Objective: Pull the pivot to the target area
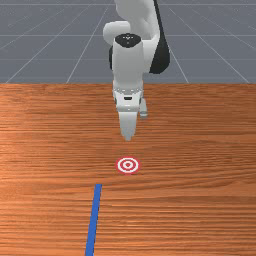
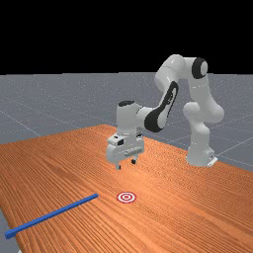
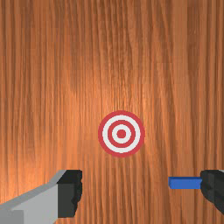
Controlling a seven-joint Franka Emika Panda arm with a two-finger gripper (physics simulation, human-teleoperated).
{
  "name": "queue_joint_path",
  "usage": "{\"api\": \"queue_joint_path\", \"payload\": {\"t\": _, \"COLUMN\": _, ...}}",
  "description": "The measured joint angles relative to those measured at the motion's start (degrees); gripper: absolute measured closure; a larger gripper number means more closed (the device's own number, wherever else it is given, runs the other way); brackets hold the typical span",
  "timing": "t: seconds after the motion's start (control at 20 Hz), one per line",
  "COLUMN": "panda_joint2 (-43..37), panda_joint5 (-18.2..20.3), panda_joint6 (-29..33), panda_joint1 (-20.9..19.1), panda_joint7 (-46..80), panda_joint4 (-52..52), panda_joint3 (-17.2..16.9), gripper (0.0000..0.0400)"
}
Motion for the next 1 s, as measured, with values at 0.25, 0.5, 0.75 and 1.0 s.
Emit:
{"api": "queue_joint_path", "payload": {"t": 0.25, "panda_joint2": -6.1, "panda_joint5": 0.0, "panda_joint6": -41.5, "panda_joint1": 0.0, "panda_joint7": 0.0, "panda_joint4": 34.5, "panda_joint3": 0.0, "gripper": 0.0367}}
{"api": "queue_joint_path", "payload": {"t": 0.5, "panda_joint2": -5.5, "panda_joint5": 0.1, "panda_joint6": -42.1, "panda_joint1": 0.1, "panda_joint7": 1.2, "panda_joint4": 36.6, "panda_joint3": -0.1, "gripper": 0.0030}}
{"api": "queue_joint_path", "payload": {"t": 0.75, "panda_joint2": 1.6, "panda_joint5": -4.4, "panda_joint6": -45.9, "panda_joint1": 1.6, "panda_joint7": 1.7, "panda_joint4": 47.3, "panda_joint3": -0.9, "gripper": 0.0002}}
{"api": "queue_joint_path", "payload": {"t": 1.0, "panda_joint2": 1.5, "panda_joint5": 2.1, "panda_joint6": -45.0, "panda_joint1": -0.5, "panda_joint7": 0.1, "panda_joint4": 46.1, "panda_joint3": 0.4, "gripper": 0.0000}}
